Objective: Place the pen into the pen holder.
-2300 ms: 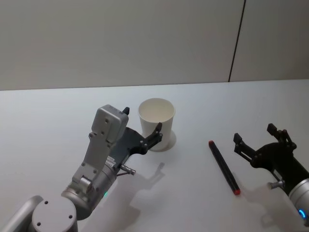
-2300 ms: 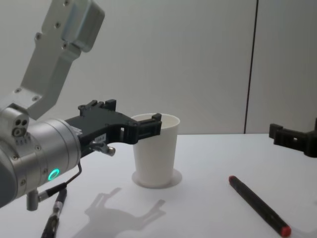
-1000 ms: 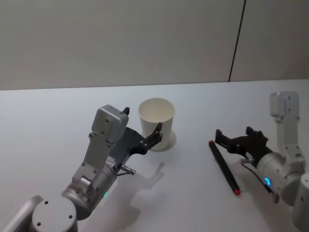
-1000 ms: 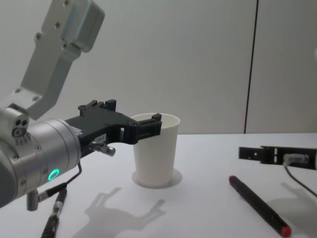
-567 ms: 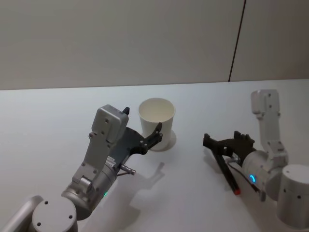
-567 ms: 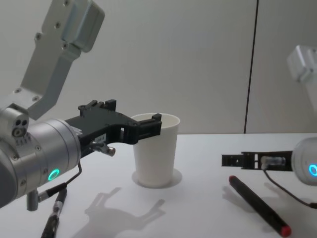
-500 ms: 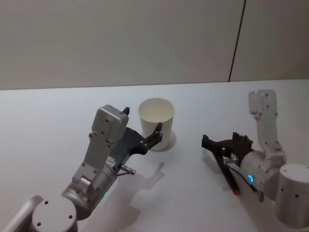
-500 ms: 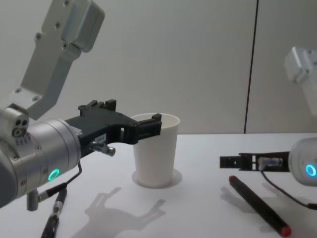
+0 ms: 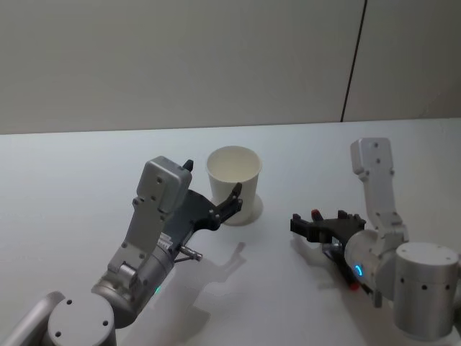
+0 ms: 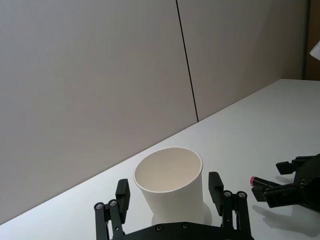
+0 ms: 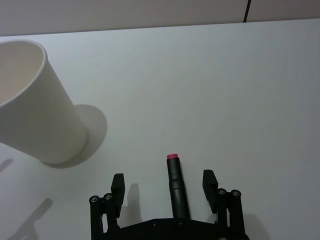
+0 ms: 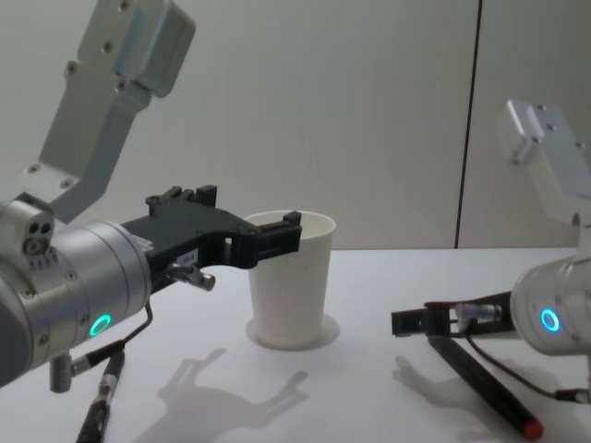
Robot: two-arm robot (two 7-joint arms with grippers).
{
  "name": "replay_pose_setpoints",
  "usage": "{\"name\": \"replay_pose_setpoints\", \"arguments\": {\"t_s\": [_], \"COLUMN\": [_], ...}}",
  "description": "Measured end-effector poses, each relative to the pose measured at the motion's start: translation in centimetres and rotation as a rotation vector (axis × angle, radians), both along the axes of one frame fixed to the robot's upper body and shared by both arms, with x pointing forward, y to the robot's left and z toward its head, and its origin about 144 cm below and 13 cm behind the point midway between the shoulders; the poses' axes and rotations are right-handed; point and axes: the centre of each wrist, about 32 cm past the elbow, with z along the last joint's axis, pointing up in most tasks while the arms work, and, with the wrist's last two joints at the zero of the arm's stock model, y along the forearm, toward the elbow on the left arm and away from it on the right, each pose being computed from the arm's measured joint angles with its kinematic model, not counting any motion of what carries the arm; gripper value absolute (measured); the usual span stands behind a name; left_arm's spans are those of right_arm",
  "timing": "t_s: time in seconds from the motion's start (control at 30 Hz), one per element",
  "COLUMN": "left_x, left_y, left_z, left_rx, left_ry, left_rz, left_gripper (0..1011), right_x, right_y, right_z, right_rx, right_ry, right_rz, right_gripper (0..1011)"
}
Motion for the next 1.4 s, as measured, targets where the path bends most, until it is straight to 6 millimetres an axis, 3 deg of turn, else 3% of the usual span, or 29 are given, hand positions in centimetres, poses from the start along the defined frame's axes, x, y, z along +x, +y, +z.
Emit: {"name": "replay_pose_setpoints", "arguments": {"t_s": [0.4,0.47,0.97,1.4], "left_x": [0.0,0.0,0.0,0.0], "left_y": [0.0,0.0,0.0,0.0], "left_z": [0.0,0.0,0.0,0.0], "left_rx": [0.000,0.000,0.000,0.000], "left_ry": [0.000,0.000,0.000,0.000], "left_rz": [0.000,0.000,0.000,0.000], "left_gripper": [1004,1004,1004,1004], "right_x": [-0.4,-0.5,0.0,0.0], "right_y": [1.0,1.2,1.6,1.6], "right_z": [0.5,0.5,0.8,0.9], "right_rx": [-0.016,-0.020,-0.049,-0.060], "right_ry": [0.057,0.068,0.143,0.139], "right_rz": [-0.026,-0.034,-0.098,-0.105], "right_gripper": [733,636,172,172]}}
